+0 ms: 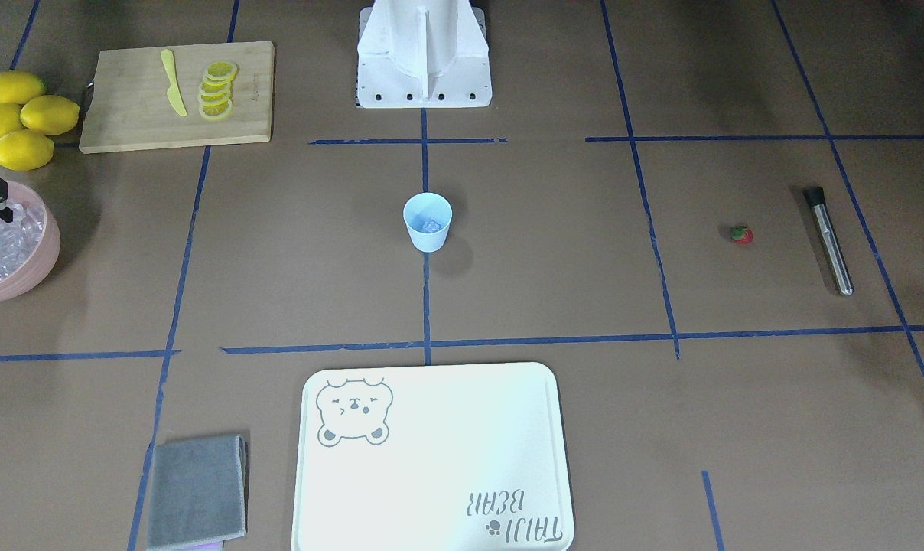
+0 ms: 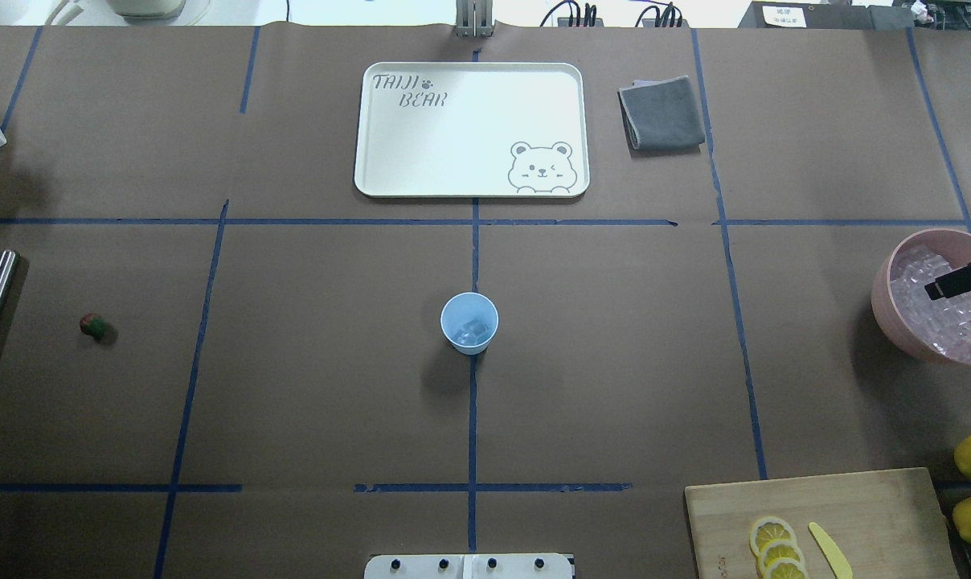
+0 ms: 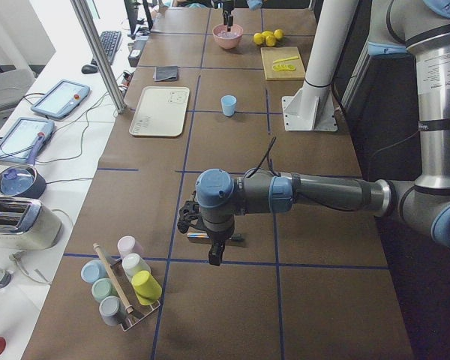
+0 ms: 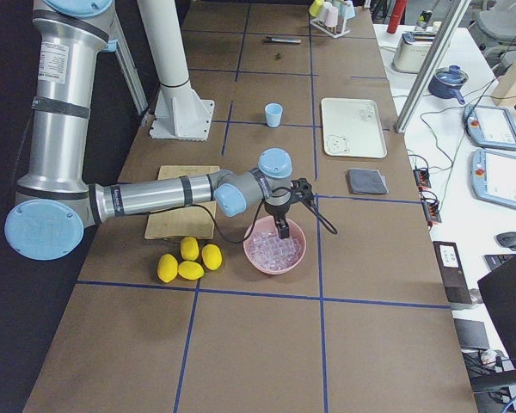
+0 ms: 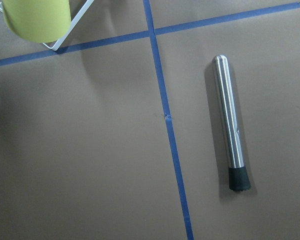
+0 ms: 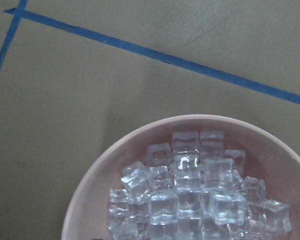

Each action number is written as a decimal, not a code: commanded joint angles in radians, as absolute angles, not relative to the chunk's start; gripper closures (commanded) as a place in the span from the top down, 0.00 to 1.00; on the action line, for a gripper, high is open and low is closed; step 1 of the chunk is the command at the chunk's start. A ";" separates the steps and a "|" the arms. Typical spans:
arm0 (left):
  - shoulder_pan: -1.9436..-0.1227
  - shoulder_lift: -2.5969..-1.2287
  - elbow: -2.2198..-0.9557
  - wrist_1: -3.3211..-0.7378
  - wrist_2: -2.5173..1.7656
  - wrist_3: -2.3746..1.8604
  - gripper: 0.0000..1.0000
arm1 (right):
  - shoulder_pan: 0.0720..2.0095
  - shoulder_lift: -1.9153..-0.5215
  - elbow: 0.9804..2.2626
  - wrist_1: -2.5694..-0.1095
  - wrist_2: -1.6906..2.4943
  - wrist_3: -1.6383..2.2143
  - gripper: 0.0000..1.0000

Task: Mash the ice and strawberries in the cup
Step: 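Grasp a third ice cube from the bowl with the right gripper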

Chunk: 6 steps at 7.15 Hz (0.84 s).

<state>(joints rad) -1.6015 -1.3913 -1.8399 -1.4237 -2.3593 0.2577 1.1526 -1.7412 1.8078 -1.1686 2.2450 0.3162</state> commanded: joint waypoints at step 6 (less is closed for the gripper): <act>-1.601 -1.391 -1.852 -1.424 -2.359 0.258 1.00 | 1.150 -1.675 1.671 -1.161 2.183 0.247 0.76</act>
<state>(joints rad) -1.6015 -1.3913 -1.8512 -1.4234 -2.3599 0.2577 1.1506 -1.6912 1.6928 -1.1609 2.1827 0.2525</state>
